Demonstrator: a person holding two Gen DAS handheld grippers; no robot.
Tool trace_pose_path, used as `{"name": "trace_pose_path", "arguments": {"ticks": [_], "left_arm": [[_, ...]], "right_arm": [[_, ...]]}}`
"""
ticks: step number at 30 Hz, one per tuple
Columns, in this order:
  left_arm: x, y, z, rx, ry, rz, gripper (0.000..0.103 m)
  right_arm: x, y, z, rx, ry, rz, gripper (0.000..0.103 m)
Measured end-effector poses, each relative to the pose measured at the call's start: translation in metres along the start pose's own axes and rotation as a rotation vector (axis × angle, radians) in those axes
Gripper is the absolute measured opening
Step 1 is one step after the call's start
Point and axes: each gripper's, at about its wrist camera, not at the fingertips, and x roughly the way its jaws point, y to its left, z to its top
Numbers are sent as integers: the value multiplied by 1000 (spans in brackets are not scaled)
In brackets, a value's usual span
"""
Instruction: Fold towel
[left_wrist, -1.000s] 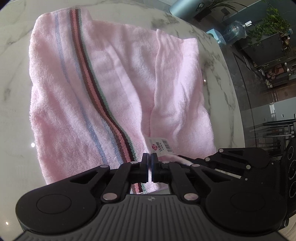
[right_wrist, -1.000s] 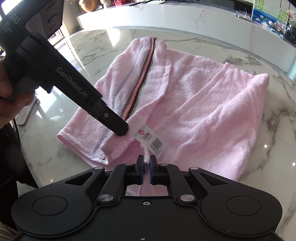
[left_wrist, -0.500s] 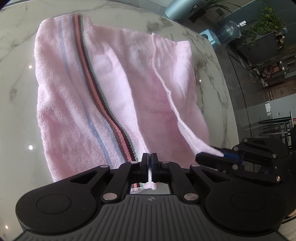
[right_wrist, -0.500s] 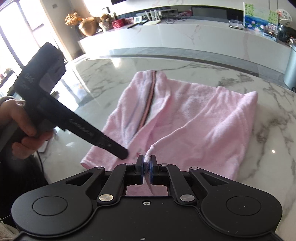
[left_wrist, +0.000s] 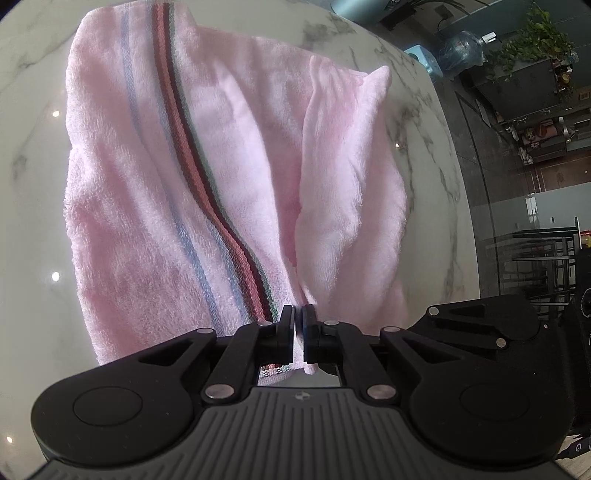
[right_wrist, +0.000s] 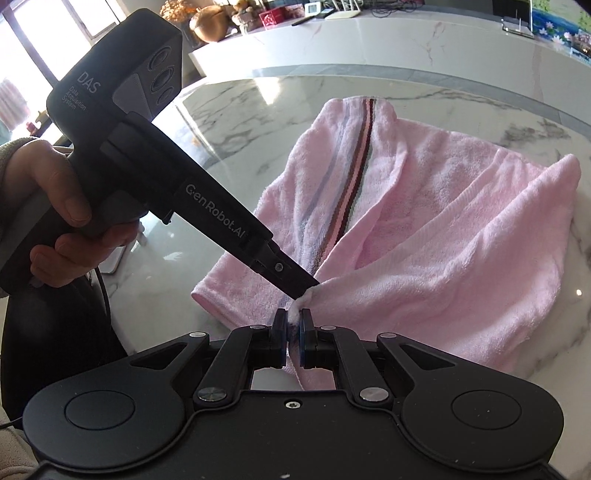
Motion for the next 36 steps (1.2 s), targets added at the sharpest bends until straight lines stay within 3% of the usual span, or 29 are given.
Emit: {"name": "trace_pose_path", "arguments": {"ticks": [11,19,24,28,35,36], "left_arm": [[-2,3,11,-41,25,-40,16],[7,4,14,-56,49,30,20],[14,5,14,-75,65,-8,20],[21,1,16,-72,78,-14,27],[32,-5,17,-68,100,-26,26],[33,-6,18,-67,103,-28,20]], "right_arm": [[7,-7,-8,-16,3,17,4],[5,-4,-11,-27,1,24,4],[1,-1,-14,-30,0,30,4],[1,0,-15,-29,-5,36,4],[-3,3,-15,-46,-7,49,4],[-3,3,-15,-48,-4,48,4]]}}
